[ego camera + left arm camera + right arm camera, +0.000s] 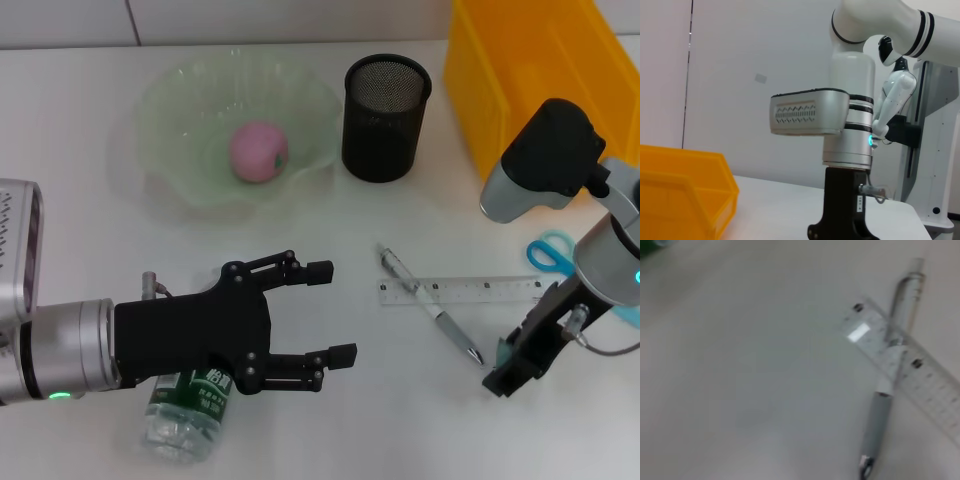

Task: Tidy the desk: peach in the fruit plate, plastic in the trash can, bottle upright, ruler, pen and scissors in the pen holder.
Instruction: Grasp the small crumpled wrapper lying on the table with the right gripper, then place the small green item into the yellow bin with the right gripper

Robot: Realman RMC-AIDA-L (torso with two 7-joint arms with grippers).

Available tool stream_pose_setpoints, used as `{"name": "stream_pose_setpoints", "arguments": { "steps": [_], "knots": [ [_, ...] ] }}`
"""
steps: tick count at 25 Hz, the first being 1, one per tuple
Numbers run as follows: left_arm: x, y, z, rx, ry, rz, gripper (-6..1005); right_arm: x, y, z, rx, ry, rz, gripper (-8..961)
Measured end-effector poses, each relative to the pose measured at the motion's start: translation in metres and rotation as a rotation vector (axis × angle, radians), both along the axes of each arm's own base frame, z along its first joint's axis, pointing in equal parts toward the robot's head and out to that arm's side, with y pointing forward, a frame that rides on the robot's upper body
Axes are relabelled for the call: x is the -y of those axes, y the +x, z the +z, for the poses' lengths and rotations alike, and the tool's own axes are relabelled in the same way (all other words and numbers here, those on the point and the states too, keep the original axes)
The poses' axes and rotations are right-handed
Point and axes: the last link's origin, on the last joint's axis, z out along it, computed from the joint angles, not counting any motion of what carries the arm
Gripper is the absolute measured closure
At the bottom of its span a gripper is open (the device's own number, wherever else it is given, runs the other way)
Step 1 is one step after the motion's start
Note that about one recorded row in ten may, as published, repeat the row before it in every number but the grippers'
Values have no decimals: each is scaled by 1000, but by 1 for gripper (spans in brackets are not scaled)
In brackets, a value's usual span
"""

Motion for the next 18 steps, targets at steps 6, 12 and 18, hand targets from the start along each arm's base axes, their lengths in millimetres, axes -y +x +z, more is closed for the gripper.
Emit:
{"name": "stream_pose_setpoints", "arguments": {
  "steps": [6,12,18],
  "knots": [
    [0,0,0,-1,-1,-1,138,3,-4,4,-19,-12,1,298],
    [1,-1,-1,-4,-2,2,138,3,-3,4,-11,-17,2,486],
    [1,-1,-1,-4,-1,3,138,3,-5,5,-8,-18,13,658]
  ]
}}
